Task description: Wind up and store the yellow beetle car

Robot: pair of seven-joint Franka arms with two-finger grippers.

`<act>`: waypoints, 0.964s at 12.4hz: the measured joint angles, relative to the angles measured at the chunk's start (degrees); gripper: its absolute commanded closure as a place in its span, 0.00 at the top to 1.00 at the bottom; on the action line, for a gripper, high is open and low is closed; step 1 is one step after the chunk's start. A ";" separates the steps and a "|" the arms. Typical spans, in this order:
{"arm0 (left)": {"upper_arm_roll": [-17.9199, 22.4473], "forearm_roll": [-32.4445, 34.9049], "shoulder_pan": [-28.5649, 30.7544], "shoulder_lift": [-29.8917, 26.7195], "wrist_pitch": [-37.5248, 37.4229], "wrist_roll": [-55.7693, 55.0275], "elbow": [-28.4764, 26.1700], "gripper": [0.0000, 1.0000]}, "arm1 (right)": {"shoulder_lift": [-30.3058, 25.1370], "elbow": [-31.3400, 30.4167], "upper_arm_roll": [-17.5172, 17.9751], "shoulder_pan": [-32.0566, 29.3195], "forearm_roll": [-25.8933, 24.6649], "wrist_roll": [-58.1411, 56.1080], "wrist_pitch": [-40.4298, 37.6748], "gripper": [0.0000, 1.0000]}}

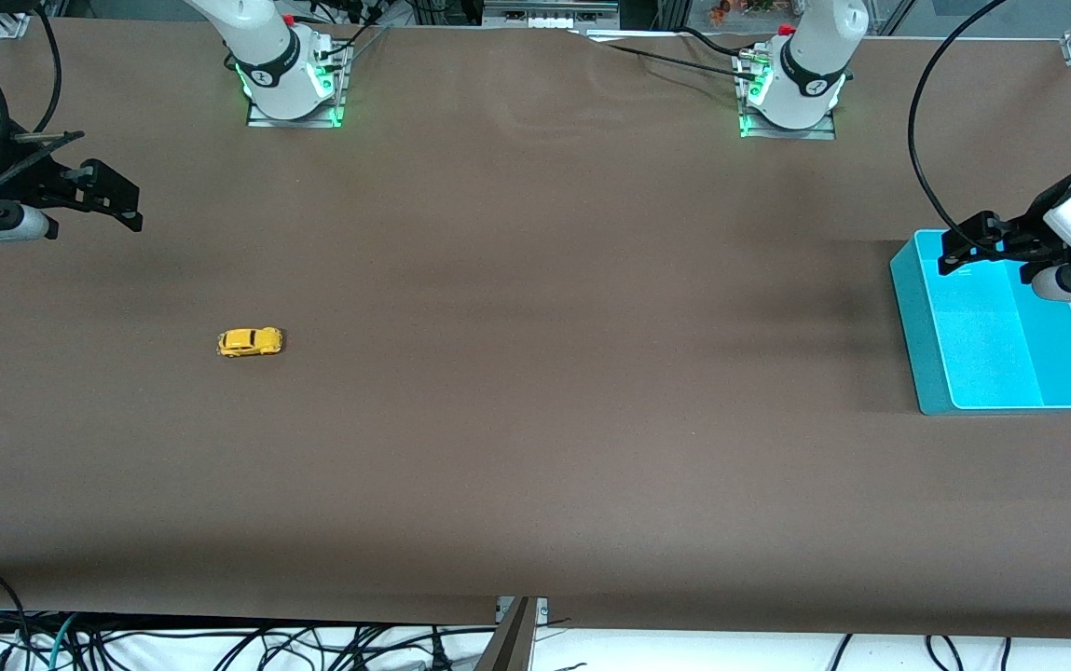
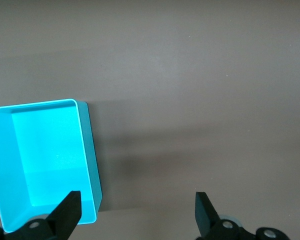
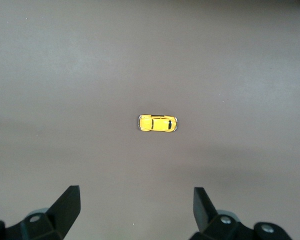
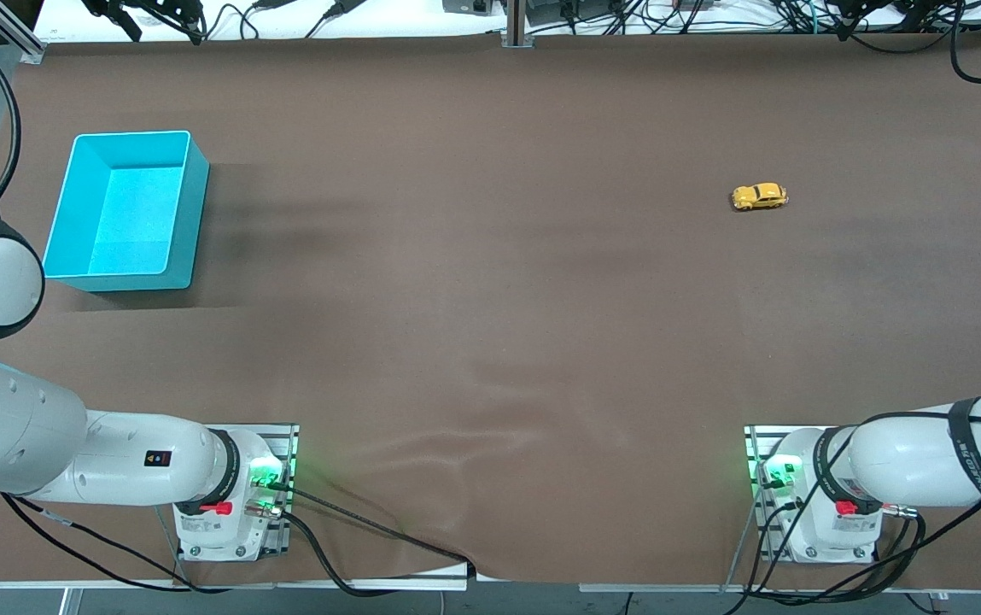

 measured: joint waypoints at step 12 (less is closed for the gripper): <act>-0.22 0.00 -0.02 0.00 0.00 0.00 0.00 1.00 | -0.01 0.22 -0.79 0.00 0.00 -0.01 -0.12 1.00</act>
